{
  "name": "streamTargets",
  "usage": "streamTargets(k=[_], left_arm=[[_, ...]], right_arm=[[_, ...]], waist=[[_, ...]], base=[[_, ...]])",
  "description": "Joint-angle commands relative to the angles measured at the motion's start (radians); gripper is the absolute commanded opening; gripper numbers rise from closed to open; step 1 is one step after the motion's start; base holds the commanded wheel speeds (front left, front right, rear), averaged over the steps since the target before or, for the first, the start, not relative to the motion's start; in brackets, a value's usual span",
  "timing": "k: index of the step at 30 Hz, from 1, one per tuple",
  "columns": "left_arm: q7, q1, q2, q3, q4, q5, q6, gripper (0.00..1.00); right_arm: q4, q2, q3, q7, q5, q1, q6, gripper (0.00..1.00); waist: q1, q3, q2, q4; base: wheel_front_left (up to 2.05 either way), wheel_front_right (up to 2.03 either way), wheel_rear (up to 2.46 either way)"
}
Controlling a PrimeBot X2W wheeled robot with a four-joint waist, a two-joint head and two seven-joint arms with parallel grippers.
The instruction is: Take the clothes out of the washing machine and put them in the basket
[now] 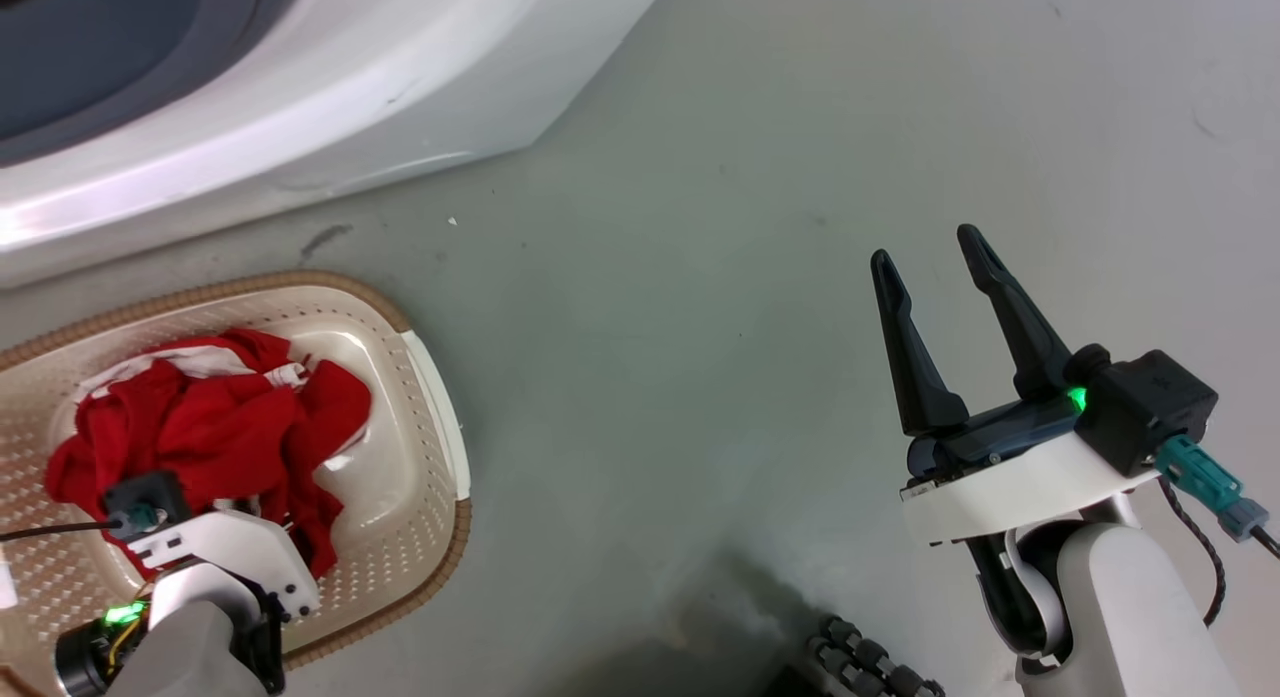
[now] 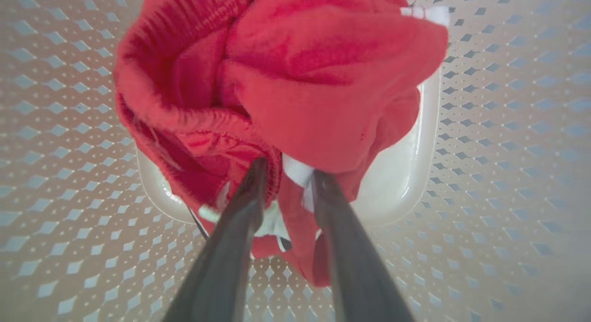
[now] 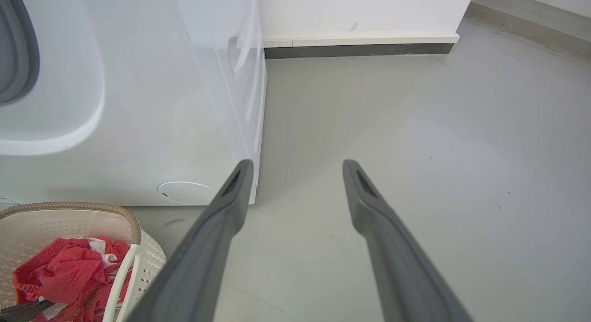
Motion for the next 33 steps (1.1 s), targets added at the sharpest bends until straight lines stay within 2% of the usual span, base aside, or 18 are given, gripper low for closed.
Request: streamTargets(k=[1, 7, 13, 16, 24, 33], left_arm=[[-0.005, -0.011, -0.005, -0.003, 0.007, 0.0, -0.004, 1.0], [-0.007, 0.023, -0.038, 0.003, 0.021, -0.015, -0.024, 1.0], [-0.007, 0.085, -0.068, 0.011, -0.039, 0.002, -0.044, 1.0], [-0.006, 0.134, -0.087, 0.019, -0.099, 0.015, -0.061, 1.0], [-0.006, 0.261, -0.133, 0.058, -0.278, 0.09, -0.051, 1.0], [-0.006, 0.39, -0.174, 0.102, -0.559, 0.21, -0.058, 1.0]], right_arm=[[0.007, 0.002, 0.0, -0.005, -0.007, -0.009, -0.001, 1.0], [0.024, 0.001, -0.012, 0.007, -0.033, 0.011, -0.001, 1.0], [0.032, 0.001, -0.021, 0.036, -0.059, 0.052, -0.001, 1.0], [0.03, 0.001, -0.029, 0.059, -0.077, 0.084, -0.001, 1.0], [0.014, 0.001, -0.05, 0.111, -0.105, 0.16, -0.001, 1.0], [-0.017, 0.001, -0.086, 0.157, -0.131, 0.249, -0.001, 1.0]], waist=[[-0.0001, -0.023, 0.0, 0.011], [-0.0001, -0.139, 0.0, 0.056], [-0.0001, -0.294, 0.0, 0.106], [-0.0001, -0.371, 0.0, 0.133], [-0.0001, -0.53, 0.0, 0.205], [-0.0001, -0.661, 0.0, 0.286]], base=[[0.0, 0.0, 0.0], [0.0, 0.0, 0.0], [0.0, 0.0, 0.0], [0.0, 0.0, 0.0], [0.0, 0.0, 0.0], [0.0, 0.0, 0.0]])
